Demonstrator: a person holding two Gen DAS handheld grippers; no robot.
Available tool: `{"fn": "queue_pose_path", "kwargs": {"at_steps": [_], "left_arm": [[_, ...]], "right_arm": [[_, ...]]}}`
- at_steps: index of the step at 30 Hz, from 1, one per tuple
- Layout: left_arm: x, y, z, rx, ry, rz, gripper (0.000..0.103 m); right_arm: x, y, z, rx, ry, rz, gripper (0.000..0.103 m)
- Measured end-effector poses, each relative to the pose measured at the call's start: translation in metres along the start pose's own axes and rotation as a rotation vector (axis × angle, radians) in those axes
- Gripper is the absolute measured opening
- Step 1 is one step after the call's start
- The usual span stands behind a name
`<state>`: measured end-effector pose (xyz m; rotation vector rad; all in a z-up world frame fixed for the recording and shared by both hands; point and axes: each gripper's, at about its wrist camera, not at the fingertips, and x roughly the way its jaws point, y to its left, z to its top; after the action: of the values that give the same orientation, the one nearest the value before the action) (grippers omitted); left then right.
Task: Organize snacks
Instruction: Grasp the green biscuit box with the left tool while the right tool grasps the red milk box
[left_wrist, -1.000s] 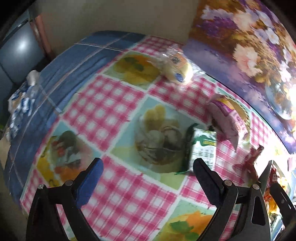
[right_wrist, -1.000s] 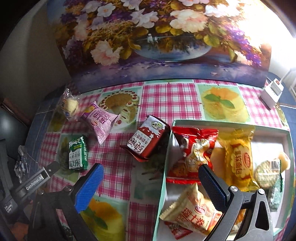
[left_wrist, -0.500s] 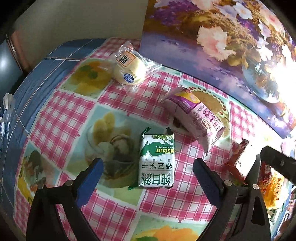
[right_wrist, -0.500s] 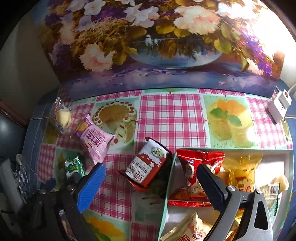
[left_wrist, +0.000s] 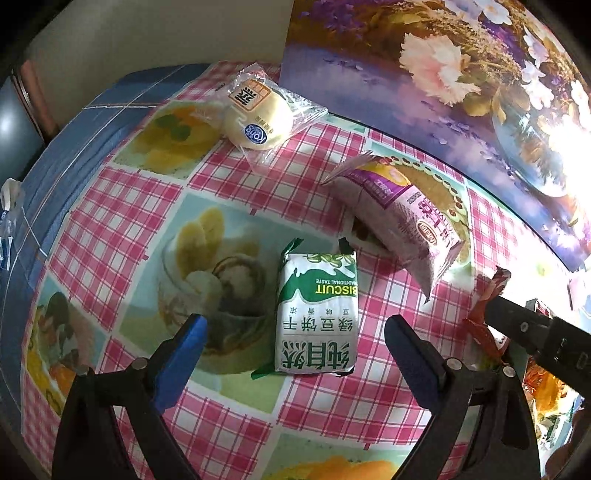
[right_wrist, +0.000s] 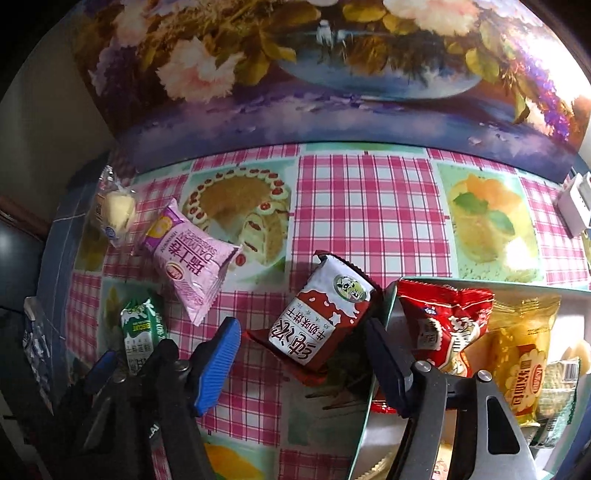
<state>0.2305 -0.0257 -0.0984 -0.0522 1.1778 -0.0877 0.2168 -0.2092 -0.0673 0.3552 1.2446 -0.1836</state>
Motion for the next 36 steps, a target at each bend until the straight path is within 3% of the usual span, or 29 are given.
{"fn": "queue_pose_path", "kwargs": {"at_steps": [5, 8, 11, 15, 28, 36], "left_arm": [[0.002, 0.0, 0.0, 0.002, -0.002, 0.004, 0.096], [0.004, -0.001, 0.0, -0.003, 0.004, -0.004, 0.074], [0.005, -0.002, -0.002, 0.006, -0.001, 0.012, 0.07], [0.001, -0.002, -0.002, 0.0, -0.012, 0.001, 0.044], [-0.016, -0.001, -0.007, -0.003, -0.006, -0.004, 0.042], [-0.042, -0.004, -0.013, -0.005, -0.011, -0.011, 0.043]], "right_arm": [[0.007, -0.001, 0.003, 0.021, 0.009, -0.005, 0.064], [0.011, 0.002, 0.009, 0.028, 0.009, -0.008, 0.061], [0.016, 0.005, 0.013, 0.029, 0.015, -0.022, 0.053], [0.022, 0.002, 0.017, 0.042, 0.02, -0.018, 0.047], [0.01, -0.005, -0.011, 0.012, 0.001, -0.001, 0.043], [-0.019, 0.005, -0.043, -0.023, -0.04, 0.011, 0.042]]}}
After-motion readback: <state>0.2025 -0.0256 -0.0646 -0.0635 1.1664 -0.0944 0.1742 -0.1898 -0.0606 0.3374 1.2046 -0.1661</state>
